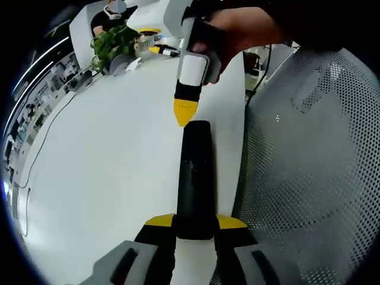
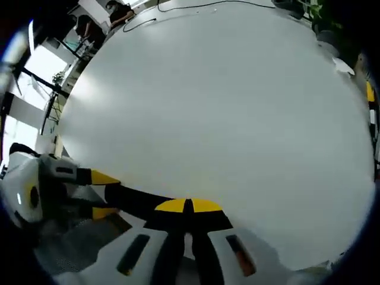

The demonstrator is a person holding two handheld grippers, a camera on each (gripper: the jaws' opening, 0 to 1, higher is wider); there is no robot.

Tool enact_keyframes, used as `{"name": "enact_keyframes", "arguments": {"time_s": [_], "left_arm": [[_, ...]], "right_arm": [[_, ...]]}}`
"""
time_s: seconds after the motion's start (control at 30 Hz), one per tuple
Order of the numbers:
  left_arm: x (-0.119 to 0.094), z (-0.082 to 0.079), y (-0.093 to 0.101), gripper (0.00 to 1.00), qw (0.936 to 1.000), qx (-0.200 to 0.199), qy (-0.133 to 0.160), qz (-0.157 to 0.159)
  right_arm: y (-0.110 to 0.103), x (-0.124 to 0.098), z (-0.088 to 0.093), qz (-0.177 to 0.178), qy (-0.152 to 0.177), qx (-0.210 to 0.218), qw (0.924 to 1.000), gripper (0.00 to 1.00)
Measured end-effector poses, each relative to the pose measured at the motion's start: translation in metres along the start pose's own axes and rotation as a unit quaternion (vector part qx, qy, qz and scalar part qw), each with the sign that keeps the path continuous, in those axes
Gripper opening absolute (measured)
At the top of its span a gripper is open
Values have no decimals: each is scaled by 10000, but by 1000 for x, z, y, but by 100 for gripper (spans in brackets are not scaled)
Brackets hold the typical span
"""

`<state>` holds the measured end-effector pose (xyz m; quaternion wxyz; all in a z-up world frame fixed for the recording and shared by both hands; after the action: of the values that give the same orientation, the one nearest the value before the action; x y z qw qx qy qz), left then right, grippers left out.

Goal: Press the specified remote control buttons in sequence, fully releasing each button before pressing the next.

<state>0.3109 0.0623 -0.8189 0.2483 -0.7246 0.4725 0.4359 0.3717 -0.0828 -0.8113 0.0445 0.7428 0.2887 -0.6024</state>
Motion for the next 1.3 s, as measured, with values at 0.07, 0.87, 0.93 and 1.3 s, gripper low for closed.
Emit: {"name": "enact_keyframes", "arguments": {"time_s": [0.07, 0.87, 0.93, 1.3], "left_arm": [[0, 0, 0, 24, 10000, -4, 5, 4], [-1, 1, 0, 25, 10000, 9, 23, 15], [-1, 1, 0, 25, 10000, 5, 26, 14], [0, 1, 0, 25, 10000, 9, 28, 5]], "right_arm": [[0, 0, 0, 7, -33, 4, 10000, 0], [3, -8, 14, -221, -498, 710, 9960, 0], [2, -7, 16, -257, -564, 704, 9956, 0], [0, -2, 15, -271, -669, 433, 9964, 0]]}}
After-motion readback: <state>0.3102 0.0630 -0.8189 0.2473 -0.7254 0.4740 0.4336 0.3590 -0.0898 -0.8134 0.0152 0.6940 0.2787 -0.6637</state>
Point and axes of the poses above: the point that each gripper's makers call its tool centre point, and the gripper's own axes: x roughly forward along the fingers, y roughly to its right, z roughly out of its underside, the point moved 6 cm from there along -x, roughly backward along the fingers, and after that the axes turned 7 degrees about -x, right-handed, at the moved point
